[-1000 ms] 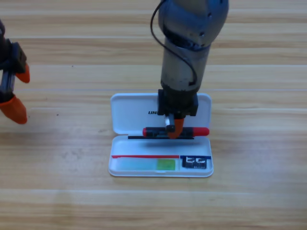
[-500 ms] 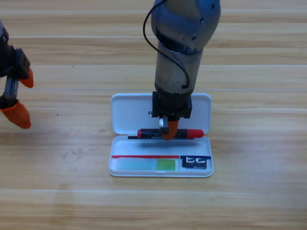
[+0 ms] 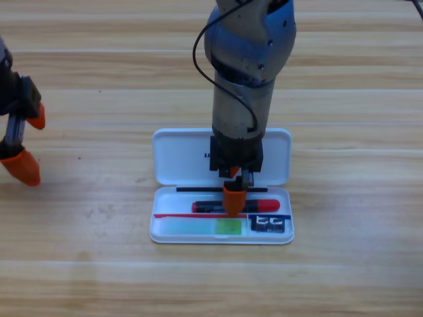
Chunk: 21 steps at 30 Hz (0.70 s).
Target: Clean up eraser and pencils
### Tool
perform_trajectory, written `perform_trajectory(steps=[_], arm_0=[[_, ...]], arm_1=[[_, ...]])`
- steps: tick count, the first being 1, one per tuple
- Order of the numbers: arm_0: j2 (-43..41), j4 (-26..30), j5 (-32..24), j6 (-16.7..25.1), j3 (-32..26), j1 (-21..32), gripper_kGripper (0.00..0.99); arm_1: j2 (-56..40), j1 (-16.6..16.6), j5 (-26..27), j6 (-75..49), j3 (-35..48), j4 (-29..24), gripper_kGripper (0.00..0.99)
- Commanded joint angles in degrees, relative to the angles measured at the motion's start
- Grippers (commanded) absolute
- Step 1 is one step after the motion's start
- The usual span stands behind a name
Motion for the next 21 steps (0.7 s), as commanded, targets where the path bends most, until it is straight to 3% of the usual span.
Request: perform_trajectory(steps=[1,6,9,11,15,19,20,21], arm_0=[[1.5,-1.7,-0.7,0.3,1.4,1.1,0.99],[2.9,-3.2,-1.9,0.3,-2.2,1.6,0.965],[6.0,-3.1,-2.8,0.3,-6.4,2.6,0.894],[7.9,-3.1,-4.0,0.3,-8.8,3.5,0.845],[12.4,-2.8,-5.4,1.1,-13.5,4.7,0.541],[15.7,-2.9,-7.3,2.3,-17.4,5.1,0.06],[16.5,-2.9,-7.6,2.4,-18.3,5.1,0.0],[17.3,-2.9,-7.9,2.4,-19.2,5.1,0.0]], arm_1=[[2.1,1.5,-0.1,0.6,0.2,1.0,0.713],[0.6,1.5,0.0,0.7,1.0,1.1,0.713],[-5.0,1.6,2.1,1.2,5.1,1.1,0.847],[-11.4,2.3,5.2,1.5,9.1,1.1,0.882],[-26.1,2.9,11.9,4.1,18.8,-2.4,0.953],[-40.8,2.9,14.9,8.2,34.2,-15.1,0.976],[-43.8,2.9,15.1,9.2,37.8,-18.3,0.977],[-46.6,2.9,15.9,9.8,41.0,-20.9,0.982]])
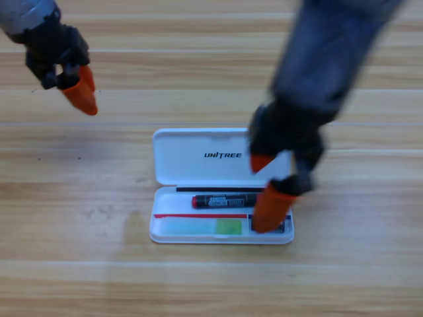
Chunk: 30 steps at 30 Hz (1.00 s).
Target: Clean up eraser and pencils
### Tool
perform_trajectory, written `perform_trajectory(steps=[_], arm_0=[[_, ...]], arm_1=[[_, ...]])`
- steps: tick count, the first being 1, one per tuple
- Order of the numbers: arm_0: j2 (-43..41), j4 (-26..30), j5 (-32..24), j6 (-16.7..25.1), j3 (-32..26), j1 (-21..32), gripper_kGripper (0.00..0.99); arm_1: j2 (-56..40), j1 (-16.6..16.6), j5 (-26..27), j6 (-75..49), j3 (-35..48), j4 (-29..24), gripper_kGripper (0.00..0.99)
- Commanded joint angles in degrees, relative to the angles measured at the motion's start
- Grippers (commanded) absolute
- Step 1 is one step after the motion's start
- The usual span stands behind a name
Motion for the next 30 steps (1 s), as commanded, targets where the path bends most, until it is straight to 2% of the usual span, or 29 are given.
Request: perform_trajectory(steps=[1,4,7,12,14,19,30], arm_0=[[7.0,-0.3,-2.4,0.9,-4.2,1.8,0.0],[9.1,-0.2,-3.9,0.8,-6.3,1.8,0.0],[11.6,0.5,-5.3,0.7,-8.7,1.8,0.0],[21.3,10.4,-10.6,3.0,-19.9,1.1,0.0],[24.0,11.9,-13.4,3.4,-22.1,0.9,0.0],[28.2,14.3,-18.2,4.1,-25.7,0.3,0.0],[30.6,16.3,-23.4,5.2,-26.3,-2.5,0.0]], arm_1=[[-21.2,1.7,3.5,3.9,17.2,-14.9,0.985],[-25.0,1.7,4.9,5.3,22.5,-18.1,0.989],[-25.6,1.7,7.0,5.9,24.5,-18.8,0.989],[-24.7,1.7,7.9,5.9,25.3,-18.8,0.989],[-24.8,1.7,7.9,6.2,25.2,-18.8,0.989],[-24.7,1.7,7.9,6.6,25.1,-19.2,0.989],[-23.1,1.7,8.6,6.7,25.2,-19.3,0.988]])
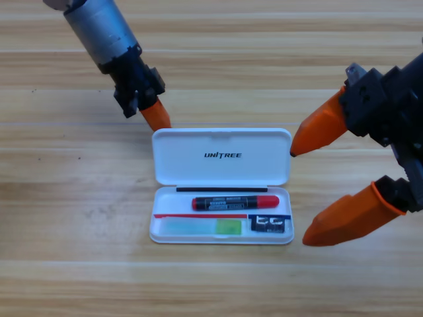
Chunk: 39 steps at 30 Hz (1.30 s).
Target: Clean up eraser and pencils
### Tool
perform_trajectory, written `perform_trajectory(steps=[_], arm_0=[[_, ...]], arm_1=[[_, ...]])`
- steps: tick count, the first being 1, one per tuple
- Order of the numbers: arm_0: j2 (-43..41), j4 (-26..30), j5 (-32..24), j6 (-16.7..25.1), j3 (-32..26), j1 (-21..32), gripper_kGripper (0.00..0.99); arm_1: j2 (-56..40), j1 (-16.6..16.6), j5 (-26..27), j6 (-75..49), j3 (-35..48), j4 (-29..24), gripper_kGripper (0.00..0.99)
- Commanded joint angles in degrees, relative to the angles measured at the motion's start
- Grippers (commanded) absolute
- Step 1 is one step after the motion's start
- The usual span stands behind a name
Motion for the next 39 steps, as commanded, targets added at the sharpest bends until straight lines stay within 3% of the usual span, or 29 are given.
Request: perform_trajectory(steps=[1,11,20,30,39], arm_0=[[3.9,1.6,-3.2,0.9,-0.4,-3.2,0.0],[3.7,3.4,-5.9,1.0,0.1,-7.5,0.0],[3.1,3.3,-5.1,0.7,1.7,-9.6,0.0],[0.7,2.2,-3.3,0.6,6.3,-11.9,0.0],[-2.8,-2.6,-1.8,-0.8,14.0,-14.0,0.0]], arm_1=[[1.7,0.9,0.7,0.7,1.5,-1.2,0.988],[2.9,0.9,1.0,0.6,1.6,-1.3,0.988],[3.1,0.9,1.6,0.7,1.9,-1.3,0.988],[4.0,0.9,1.8,0.7,1.6,-1.3,0.988],[4.4,0.9,1.8,1.0,1.5,-1.3,0.988]])
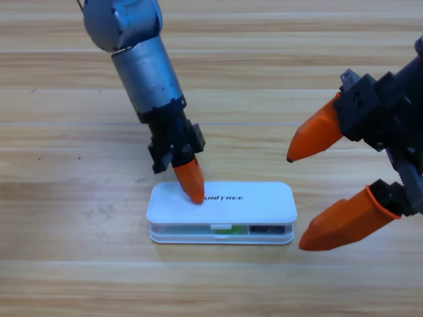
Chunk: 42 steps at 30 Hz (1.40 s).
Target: Clean up eraser and pencils
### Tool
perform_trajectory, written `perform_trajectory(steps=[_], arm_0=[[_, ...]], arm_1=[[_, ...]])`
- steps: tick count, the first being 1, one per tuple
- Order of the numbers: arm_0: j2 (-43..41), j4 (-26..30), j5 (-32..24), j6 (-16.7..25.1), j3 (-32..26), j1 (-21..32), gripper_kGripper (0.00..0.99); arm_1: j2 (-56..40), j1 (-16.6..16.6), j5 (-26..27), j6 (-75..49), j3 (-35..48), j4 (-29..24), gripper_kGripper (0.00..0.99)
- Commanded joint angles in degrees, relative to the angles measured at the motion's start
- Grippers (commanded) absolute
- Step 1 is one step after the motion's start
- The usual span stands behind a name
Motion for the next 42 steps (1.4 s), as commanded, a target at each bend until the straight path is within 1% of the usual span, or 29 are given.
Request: perform_trajectory(steps=[1,9,14,16,18,22,25,27,32,35,36,37,38,40,41,42], arm_0=[[-2.3,-3.8,1.2,-1.2,6.4,-3.0,0.0],[-5.3,-12.5,3.5,-3.0,16.6,-4.7,0.0],[-7.0,-19.6,7.1,-4.4,23.0,-5.0,0.0],[-7.6,-20.7,7.7,-4.8,23.8,-5.1,0.0],[-8.9,-20.6,7.8,-5.2,23.4,-5.1,0.0],[-17.4,-20.4,8.2,-7.3,22.8,-5.0,0.0],[-26.3,-20.3,8.1,-8.8,24.3,-5.0,0.0],[-32.1,-20.3,7.6,-10.0,26.1,-5.0,0.0],[-44.5,-20.9,4.5,-10.5,31.8,-5.0,0.0],[-49.2,-21.1,0.1,-10.3,36.0,-5.1,0.0],[-50.2,-21.1,-1.4,-10.3,37.5,-5.1,0.017],[-51.0,-21.1,-2.3,-10.2,38.7,-5.3,0.192],[-51.9,-21.3,-2.8,-10.2,40.1,-5.3,0.397],[-53.6,-23.8,-3.4,-10.9,43.5,-5.3,0.913],[-54.2,-25.1,-3.0,-11.7,44.6,-5.3,0.986],[-54.6,-25.9,-2.8,-12.7,45.5,-5.3,0.99]], arm_1=[[3.8,0.9,1.1,0.4,1.5,-1.3,0.988],[4.6,0.9,1.1,0.4,1.3,-1.3,0.988],[5.0,0.9,1.2,0.5,1.2,-1.3,0.988],[5.0,0.9,1.2,0.5,1.2,-1.3,0.988],[5.0,0.9,1.2,0.6,1.2,-1.3,0.988],[5.0,0.9,1.2,0.6,1.1,-1.3,0.988],[5.0,0.9,1.1,0.6,1.1,-1.3,0.988],[5.0,0.9,1.1,0.6,1.1,-1.3,0.988],[5.0,0.9,0.9,0.6,1.0,-1.3,0.988],[5.0,0.9,0.9,0.6,1.1,-1.3,0.988],[5.0,0.9,0.8,0.6,1.1,-1.3,0.988],[5.1,0.9,0.9,0.6,1.1,-1.4,0.988],[5.1,0.9,0.8,0.6,1.0,-1.4,0.988],[5.1,0.9,0.8,0.7,1.1,-1.4,0.988],[5.1,0.9,0.8,0.7,1.0,-1.4,0.988],[5.1,0.9,0.8,0.7,1.0,-1.4,0.988]])
